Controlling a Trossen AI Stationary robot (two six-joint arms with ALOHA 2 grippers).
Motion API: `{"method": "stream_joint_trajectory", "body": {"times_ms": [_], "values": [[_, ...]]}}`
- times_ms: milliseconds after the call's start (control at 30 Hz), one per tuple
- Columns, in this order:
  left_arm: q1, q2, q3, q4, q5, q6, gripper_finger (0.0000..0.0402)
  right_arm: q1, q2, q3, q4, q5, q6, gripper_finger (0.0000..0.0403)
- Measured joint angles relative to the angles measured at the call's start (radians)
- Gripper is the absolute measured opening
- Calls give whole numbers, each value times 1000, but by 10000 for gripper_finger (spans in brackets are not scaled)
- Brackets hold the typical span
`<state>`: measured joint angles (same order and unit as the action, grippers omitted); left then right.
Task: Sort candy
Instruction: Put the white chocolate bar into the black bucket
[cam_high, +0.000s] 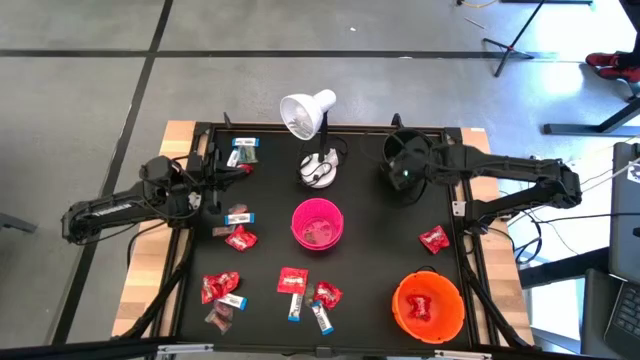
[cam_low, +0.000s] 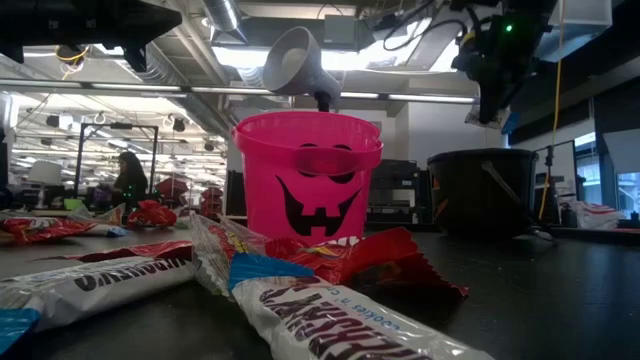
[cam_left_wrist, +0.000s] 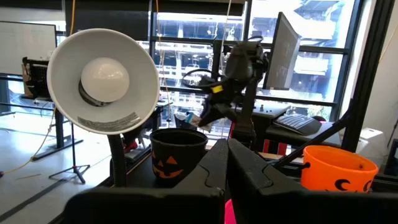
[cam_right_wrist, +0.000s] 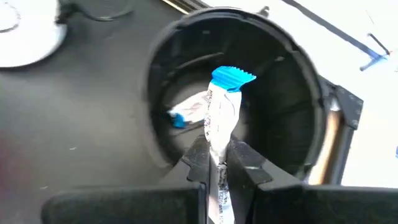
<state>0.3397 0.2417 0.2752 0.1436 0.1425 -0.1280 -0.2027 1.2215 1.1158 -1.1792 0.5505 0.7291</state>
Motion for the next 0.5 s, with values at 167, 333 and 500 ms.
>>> {"method": "stream_joint_trajectory", "body": {"times_ms": [167, 333, 500], "values": [[0, 0, 0, 0, 0, 0, 1, -147, 0, 46, 1, -49, -113, 28], [0, 0, 0, 0, 0, 0, 1, -265, 0, 113, 7, -124, -199, 35], [0, 0, 0, 0, 0, 0, 1, -336, 0, 148, 11, -214, -241, 80]]}}
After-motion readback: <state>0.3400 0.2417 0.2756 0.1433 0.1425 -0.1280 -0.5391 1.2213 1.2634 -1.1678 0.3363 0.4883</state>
